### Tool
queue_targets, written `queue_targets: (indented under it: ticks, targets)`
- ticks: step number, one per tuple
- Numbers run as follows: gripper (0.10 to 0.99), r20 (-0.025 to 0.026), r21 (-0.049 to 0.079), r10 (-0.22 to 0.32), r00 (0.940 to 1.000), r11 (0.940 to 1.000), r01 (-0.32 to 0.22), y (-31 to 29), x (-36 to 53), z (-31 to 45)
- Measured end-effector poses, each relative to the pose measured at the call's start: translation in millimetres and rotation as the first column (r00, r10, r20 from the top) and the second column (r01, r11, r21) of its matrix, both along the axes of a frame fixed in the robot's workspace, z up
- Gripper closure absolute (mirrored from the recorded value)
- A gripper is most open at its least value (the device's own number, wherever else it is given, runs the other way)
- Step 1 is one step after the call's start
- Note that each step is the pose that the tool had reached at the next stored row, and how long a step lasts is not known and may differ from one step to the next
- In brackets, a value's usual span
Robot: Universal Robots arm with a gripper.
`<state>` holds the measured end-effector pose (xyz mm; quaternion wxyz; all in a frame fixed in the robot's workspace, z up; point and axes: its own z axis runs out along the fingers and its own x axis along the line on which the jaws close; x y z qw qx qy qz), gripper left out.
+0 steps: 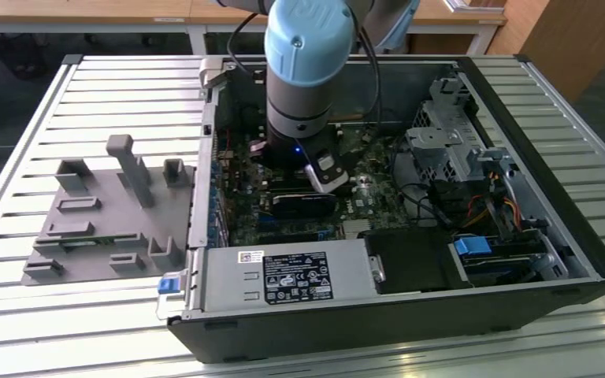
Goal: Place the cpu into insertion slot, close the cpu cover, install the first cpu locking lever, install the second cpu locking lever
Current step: 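Install the second cpu locking lever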
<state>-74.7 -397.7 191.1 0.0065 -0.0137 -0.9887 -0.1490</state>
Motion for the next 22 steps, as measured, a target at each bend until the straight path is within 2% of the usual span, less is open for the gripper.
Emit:
queue_targets:
  ticks: [3,14,22]
  targets:
    - [0.969,0.0000,0.004,0.000,1.0000,1.0000,0.000,0.1,-1.4,-0.4]
    - [0.969,0.0002,0.004,0.000,1.0000,1.0000,0.000,0.1,-3.1,-1.5]
    - [0.969,0.0003,0.007,0.000,1.0000,1.0000,0.000,0.1,-3.6,11.7]
